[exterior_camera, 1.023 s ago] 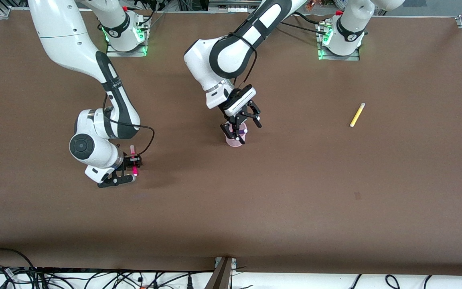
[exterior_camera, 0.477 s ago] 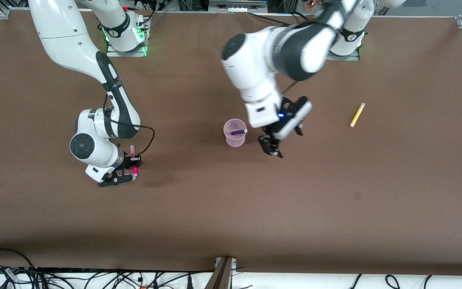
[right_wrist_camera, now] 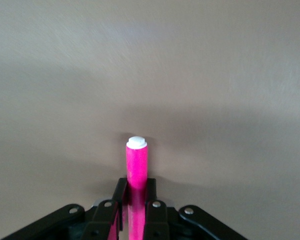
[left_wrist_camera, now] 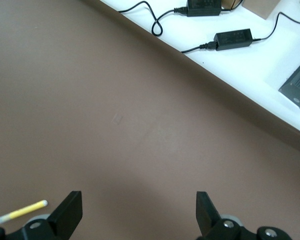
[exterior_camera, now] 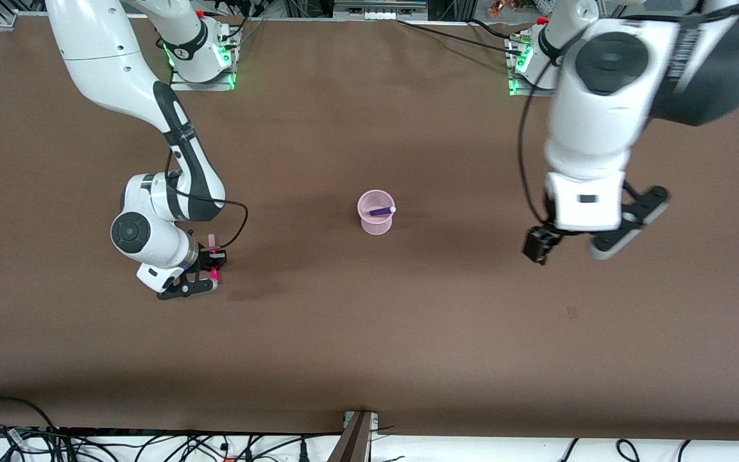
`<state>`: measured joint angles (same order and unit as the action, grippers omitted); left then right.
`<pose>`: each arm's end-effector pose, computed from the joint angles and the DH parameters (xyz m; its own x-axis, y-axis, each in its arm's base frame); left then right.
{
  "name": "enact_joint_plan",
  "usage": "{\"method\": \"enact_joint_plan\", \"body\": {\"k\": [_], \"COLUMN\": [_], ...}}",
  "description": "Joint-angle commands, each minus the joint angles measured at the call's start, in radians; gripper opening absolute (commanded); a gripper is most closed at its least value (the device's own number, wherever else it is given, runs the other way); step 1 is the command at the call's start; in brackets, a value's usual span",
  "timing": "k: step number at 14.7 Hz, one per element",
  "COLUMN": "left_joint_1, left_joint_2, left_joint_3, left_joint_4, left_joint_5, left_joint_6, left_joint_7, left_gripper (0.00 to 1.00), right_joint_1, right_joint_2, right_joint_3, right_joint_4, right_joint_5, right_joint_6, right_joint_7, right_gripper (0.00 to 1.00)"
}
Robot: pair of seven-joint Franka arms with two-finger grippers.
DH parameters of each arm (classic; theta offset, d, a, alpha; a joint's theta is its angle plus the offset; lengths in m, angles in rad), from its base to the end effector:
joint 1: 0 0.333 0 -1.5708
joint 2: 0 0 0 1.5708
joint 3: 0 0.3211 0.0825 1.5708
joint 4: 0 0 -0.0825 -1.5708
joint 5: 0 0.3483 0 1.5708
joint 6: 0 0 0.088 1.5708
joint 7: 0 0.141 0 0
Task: Organize pens into pink holder with both arms
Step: 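Lift the pink marker with the right gripper while the left gripper withdraws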
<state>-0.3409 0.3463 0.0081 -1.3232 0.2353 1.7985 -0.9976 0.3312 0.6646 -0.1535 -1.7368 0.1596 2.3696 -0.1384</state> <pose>0.6202 -0.1863 0.5296 0.7839 0.5623 0.2635 0.5881 -0.8084 -0.0245 0.6308 0.1267 0.1937 0.9731 0.2296 -0.0192 0.2293 -0.9732 -0.0171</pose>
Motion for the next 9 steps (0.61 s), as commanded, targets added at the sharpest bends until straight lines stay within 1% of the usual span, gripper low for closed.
{"method": "enact_joint_plan", "body": {"k": [1,4,5,7,9], "left_joint_1": [0.097,0.190,0.215,0.258,0.292], "left_joint_2": [-0.032,-0.035,-0.035,-0.047,-0.075], "left_joint_3": [-0.017,-0.017,-0.017,-0.017,-0.017], "left_joint_4": [-0.030,-0.045,-0.050,-0.096,-0.160], "left_joint_5": [-0.089,-0.198,-0.224,-0.264,-0.277], "left_joint_6": [-0.005,-0.025,-0.040,-0.042,-0.041], "left_joint_7": [0.259,0.507,0.580,0.712,0.831], "left_gripper": [1.00,1.00,1.00,1.00,1.00], "right_joint_1": [0.023,0.081,0.100,0.104,0.112], "right_joint_2": [-0.071,-0.157,-0.193,-0.262,-0.290], "right_joint_3": [0.003,0.011,0.032,0.116,0.176], "right_joint_4": [0.014,0.016,0.013,0.006,0.008], "right_joint_5": [0.020,0.020,0.021,0.024,0.021], "right_joint_6": [-0.026,-0.032,-0.032,-0.027,0.000], "right_joint_7": [-0.040,-0.040,-0.030,-0.001,0.078], "right_gripper": [0.00,0.00,0.00,0.00,0.00]}}
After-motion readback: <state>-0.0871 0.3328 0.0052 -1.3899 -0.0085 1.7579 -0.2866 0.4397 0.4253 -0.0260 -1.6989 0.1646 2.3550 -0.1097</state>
